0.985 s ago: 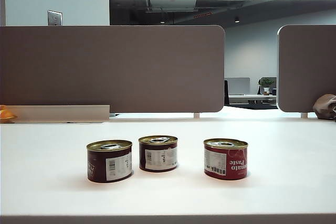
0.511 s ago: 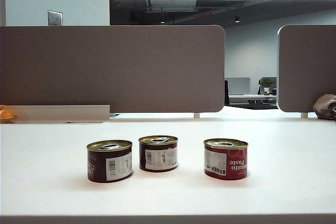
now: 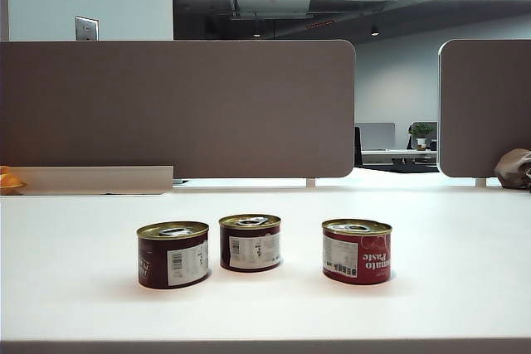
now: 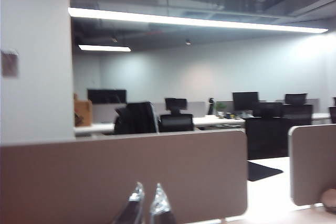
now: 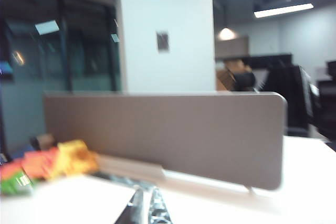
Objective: Pick up the cans one by one and stack them together.
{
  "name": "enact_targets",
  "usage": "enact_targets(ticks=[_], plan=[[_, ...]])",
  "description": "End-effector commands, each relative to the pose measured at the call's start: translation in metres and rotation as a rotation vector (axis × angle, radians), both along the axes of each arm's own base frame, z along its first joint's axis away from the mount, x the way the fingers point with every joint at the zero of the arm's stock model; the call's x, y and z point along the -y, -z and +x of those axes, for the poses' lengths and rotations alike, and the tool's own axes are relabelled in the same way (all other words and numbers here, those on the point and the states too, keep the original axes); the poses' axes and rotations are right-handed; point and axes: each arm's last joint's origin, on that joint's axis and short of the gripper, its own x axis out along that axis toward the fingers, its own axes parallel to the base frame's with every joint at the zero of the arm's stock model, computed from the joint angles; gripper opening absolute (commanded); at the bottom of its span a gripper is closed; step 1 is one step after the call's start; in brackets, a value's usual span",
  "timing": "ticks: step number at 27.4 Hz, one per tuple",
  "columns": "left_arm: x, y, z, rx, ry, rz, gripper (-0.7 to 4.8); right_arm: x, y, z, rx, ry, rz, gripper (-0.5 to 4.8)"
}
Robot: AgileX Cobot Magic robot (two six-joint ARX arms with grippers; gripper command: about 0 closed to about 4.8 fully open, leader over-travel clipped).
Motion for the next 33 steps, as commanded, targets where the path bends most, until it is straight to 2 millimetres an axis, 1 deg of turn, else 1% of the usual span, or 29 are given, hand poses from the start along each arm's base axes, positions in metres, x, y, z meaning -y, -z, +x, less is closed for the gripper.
enact_targets(ticks=[1,3,5,7,9,11,12,13,14,18,20,21,23,25,27,29,32,33], plan=[[0.0,-0.015,-0.002,-0.098,-0.018,0.039,0.23,0.002,-0.015,-0.012,-0.097,0.057,-0.147,0.21],[0.0,-0.023,0.006,-0.232,-0.007,0.045,0.21,0.003,-0.027,-0.016,-0.1,0.07,-0.197,0.21],[0.001,-0.028,0.022,-0.382,0.014,0.062,0.21,0.002,-0.038,-0.015,-0.118,0.072,-0.239,0.21],[0.002,-0.03,0.043,-0.513,0.071,0.073,0.22,0.001,-0.046,-0.006,-0.168,0.06,-0.298,0.22],[0.005,-0.028,0.067,-0.618,0.154,0.082,0.24,-0.002,-0.047,0.008,-0.236,0.017,-0.366,0.22],[0.006,-0.025,0.089,-0.703,0.223,0.085,0.26,-0.007,-0.045,0.028,-0.341,-0.054,-0.404,0.22],[0.008,-0.019,0.114,-0.79,0.284,0.1,0.27,-0.012,-0.04,0.05,-0.44,-0.144,-0.415,0.22],[0.009,-0.012,0.134,-0.87,0.321,0.11,0.27,-0.016,-0.035,0.07,-0.517,-0.194,-0.421,0.22],[0.011,-0.007,0.146,-0.913,0.341,0.129,0.27,-0.018,-0.032,0.082,-0.561,-0.205,-0.427,0.22],[0.022,0.01,0.177,-1.023,0.358,0.226,0.3,-0.03,-0.018,0.118,-0.663,-0.235,-0.486,0.23],[0.045,0.03,0.201,-1.123,0.387,0.363,0.3,-0.055,0.003,0.151,-0.752,-0.33,-0.59,0.29],[0.051,0.034,0.205,-1.142,0.378,0.401,0.31,-0.062,0.008,0.157,-0.774,-0.333,-0.616,0.4],[0.061,0.046,0.211,-1.18,0.32,0.487,0.34,-0.08,0.02,0.167,-0.812,-0.316,-0.698,0.93],[0.071,0.057,0.216,-1.213,0.31,0.554,0.6,-0.101,0.034,0.175,-0.827,-0.277,-0.804,1.25],[0.079,0.065,0.218,-1.237,0.343,0.579,0.59,-0.114,0.046,0.181,-0.822,-0.266,-0.914,1.27],[0.084,0.071,0.221,-1.251,0.359,0.591,0.59,-0.127,0.059,0.185,-0.83,-0.305,-0.99,1.27],[0.082,0.072,0.223,-1.267,0.333,0.556,0.57,-0.143,0.078,0.19,-0.88,-0.342,-1.048,1.28],[0.079,0.071,0.223,-1.272,0.317,0.53,0.57,-0.146,0.083,0.193,-0.898,-0.345,-1.062,1.42]])
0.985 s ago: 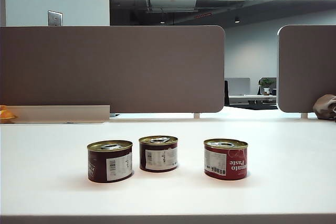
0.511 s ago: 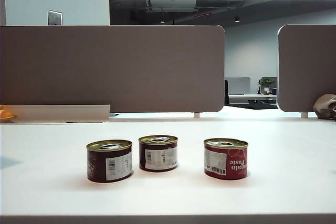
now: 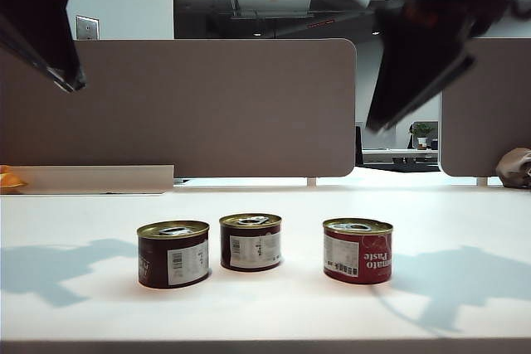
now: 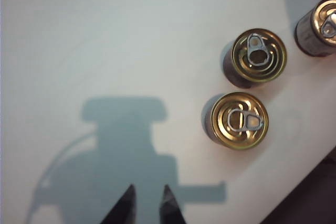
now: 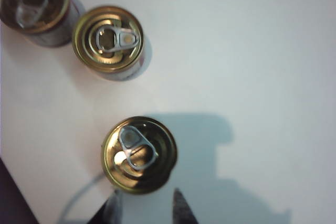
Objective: Pick up the cans one by one and stack them together.
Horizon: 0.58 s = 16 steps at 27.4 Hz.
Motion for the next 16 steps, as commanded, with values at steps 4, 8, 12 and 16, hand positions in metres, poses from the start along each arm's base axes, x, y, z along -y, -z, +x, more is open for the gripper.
enact_targets(ticks=[4,8,12,16], plan=[[-0.015,-0.007,0.004,0.024,-0.132,-0.047,0.11,-0.017,0.032,0.014,-0.085,-0.02,-0.089,3.45],[-0.035,-0.015,0.002,0.028,-0.185,-0.137,-0.06,-0.025,0.046,0.018,-0.137,-0.044,-0.099,3.51],[-0.048,-0.018,-0.001,0.031,-0.226,-0.161,-0.06,-0.03,0.052,0.024,-0.127,-0.051,-0.075,3.51],[-0.05,-0.023,-0.006,0.043,-0.223,-0.191,-0.06,-0.033,0.062,0.029,-0.136,-0.039,-0.106,3.51]])
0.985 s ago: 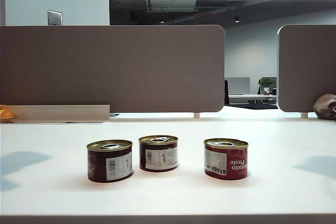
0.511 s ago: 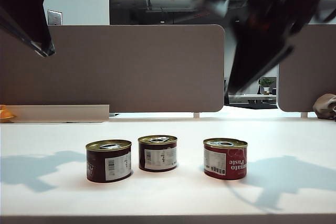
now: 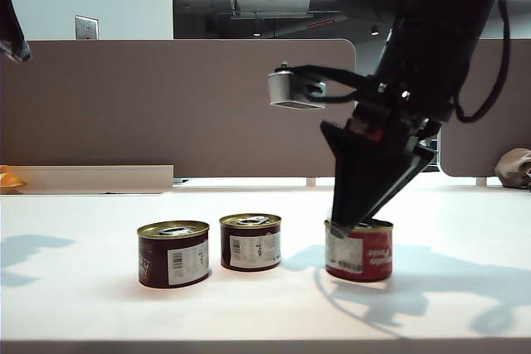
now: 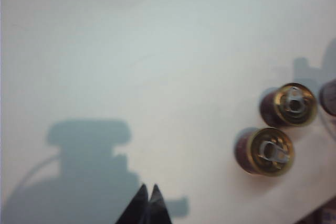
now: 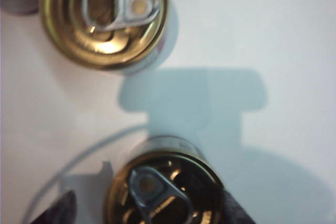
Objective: Pick up the cans one by one and stack them together.
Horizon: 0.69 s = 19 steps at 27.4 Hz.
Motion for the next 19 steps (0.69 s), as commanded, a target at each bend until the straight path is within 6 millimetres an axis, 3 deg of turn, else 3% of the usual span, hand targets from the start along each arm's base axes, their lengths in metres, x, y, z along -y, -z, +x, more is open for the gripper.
enact_targets(ticks=[1,7,9,19], plan=[[0.001,-0.005,-0.004,0.024,0.012,-0.022,-0.06,-0.003,0.007,0.003,-0.013,0.003,-0.015,3.51],[0.0,-0.008,-0.009,0.034,0.02,-0.031,-0.06,-0.006,0.025,0.008,-0.056,0.007,-0.058,3.52],[0.0,-0.008,-0.01,0.035,0.018,-0.03,-0.06,-0.007,0.027,0.009,-0.053,0.011,-0.069,3.77],[0.0,-0.009,-0.01,0.045,0.019,-0.032,-0.06,-0.005,0.023,0.013,-0.005,0.047,-0.119,3.81]])
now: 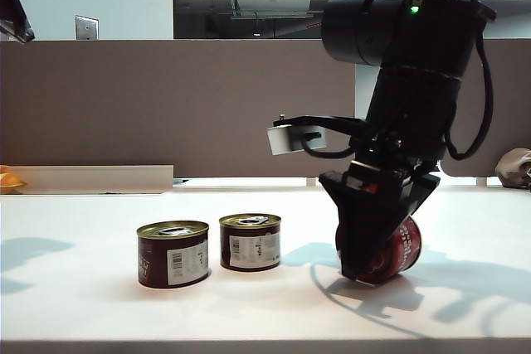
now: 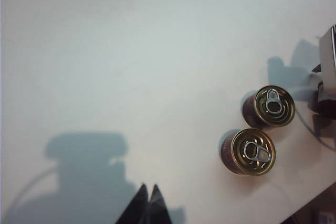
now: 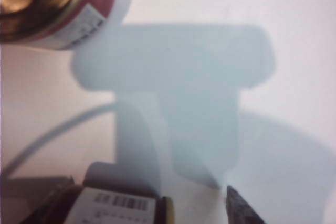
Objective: Pick up the cans one by one and stack them together.
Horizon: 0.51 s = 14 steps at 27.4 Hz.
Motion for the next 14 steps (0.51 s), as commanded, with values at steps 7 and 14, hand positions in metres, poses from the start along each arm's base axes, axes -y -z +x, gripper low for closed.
enact_targets(ticks=[7,14], plan=[[0.0,-0.003,0.001,0.026,-0.003,-0.011,-0.06,0.004,-0.004,0.001,0.054,0.044,-0.097,1.92],[0.0,-0.003,0.001,0.027,-0.003,-0.011,-0.06,0.002,-0.013,0.007,0.123,0.072,-0.133,1.4]])
